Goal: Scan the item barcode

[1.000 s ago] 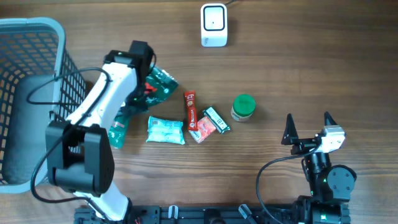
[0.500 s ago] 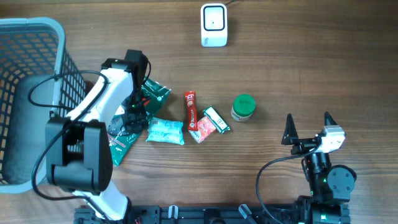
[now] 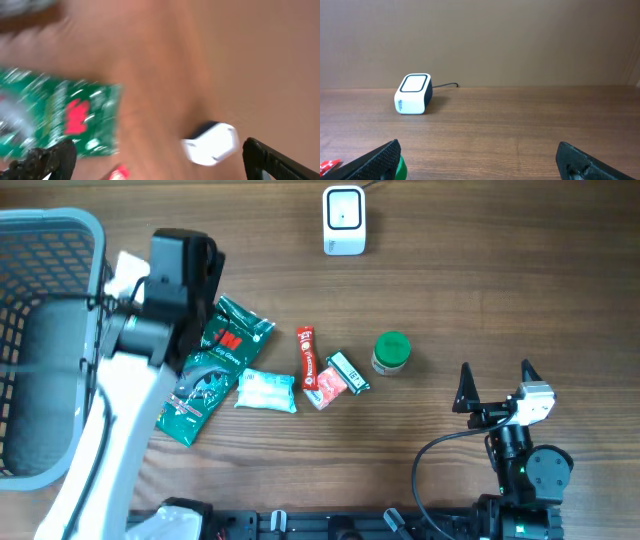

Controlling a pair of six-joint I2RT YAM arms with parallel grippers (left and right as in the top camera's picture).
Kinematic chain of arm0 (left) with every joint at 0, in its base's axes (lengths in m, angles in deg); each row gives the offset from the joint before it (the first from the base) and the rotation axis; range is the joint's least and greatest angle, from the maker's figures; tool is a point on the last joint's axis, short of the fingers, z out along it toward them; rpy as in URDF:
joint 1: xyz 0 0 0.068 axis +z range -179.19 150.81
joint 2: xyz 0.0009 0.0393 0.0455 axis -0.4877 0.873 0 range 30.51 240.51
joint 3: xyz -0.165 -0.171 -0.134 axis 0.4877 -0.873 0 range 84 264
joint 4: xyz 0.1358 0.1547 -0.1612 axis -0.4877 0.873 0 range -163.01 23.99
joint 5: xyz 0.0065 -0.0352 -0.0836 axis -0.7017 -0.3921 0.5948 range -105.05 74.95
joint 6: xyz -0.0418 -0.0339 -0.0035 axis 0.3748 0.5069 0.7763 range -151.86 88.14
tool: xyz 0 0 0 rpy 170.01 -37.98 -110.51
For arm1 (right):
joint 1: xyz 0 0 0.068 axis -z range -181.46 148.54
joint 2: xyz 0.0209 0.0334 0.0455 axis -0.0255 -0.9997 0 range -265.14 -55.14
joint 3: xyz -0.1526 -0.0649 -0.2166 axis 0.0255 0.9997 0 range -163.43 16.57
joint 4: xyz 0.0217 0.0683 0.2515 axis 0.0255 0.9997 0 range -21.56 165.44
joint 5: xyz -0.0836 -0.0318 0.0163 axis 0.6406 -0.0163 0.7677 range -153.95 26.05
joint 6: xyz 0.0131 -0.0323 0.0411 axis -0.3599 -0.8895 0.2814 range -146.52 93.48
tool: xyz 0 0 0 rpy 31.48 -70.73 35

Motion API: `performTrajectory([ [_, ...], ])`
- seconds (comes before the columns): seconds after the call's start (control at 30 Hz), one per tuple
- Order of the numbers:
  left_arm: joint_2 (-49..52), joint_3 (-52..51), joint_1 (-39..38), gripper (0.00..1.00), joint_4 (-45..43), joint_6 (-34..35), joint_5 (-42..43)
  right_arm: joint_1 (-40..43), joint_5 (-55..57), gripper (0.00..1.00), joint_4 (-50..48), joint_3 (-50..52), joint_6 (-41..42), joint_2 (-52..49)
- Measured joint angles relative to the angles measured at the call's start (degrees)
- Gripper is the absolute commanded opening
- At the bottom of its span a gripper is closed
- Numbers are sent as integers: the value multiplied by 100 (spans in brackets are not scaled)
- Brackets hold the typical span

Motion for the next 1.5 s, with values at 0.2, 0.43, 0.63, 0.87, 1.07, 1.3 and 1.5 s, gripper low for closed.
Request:
performTrajectory([
  [0.2, -1517, 66, -935, 100, -1836, -2396, -1220, 0, 0, 100, 0, 0, 0, 0],
  [0.43, -2409, 79, -1346, 100, -3193, -5362, -1969, 0, 0, 100, 2, 0, 0, 0],
  [0.63, -2564, 79, -1351, 100, -3195, -7307, -2144, 0, 0, 100, 0, 0, 0, 0],
  [0.87, -2732, 79, -1351, 100, -3215, -7882, -2190, 0, 0, 100, 2, 0, 0, 0],
  [1.07, -3228, 76, -1303, 100, -3215, -7925, -2201, 0, 0, 100, 2, 0, 0, 0],
  [1.3, -3840, 76, -616, 100, -2852, -7528, -1932, 0, 391, 100, 26, 0, -909, 0],
  [1.5, -4194, 76, 153, 100, -2575, -6942, -1161, 0, 420, 100, 26, 0, -1021, 0],
])
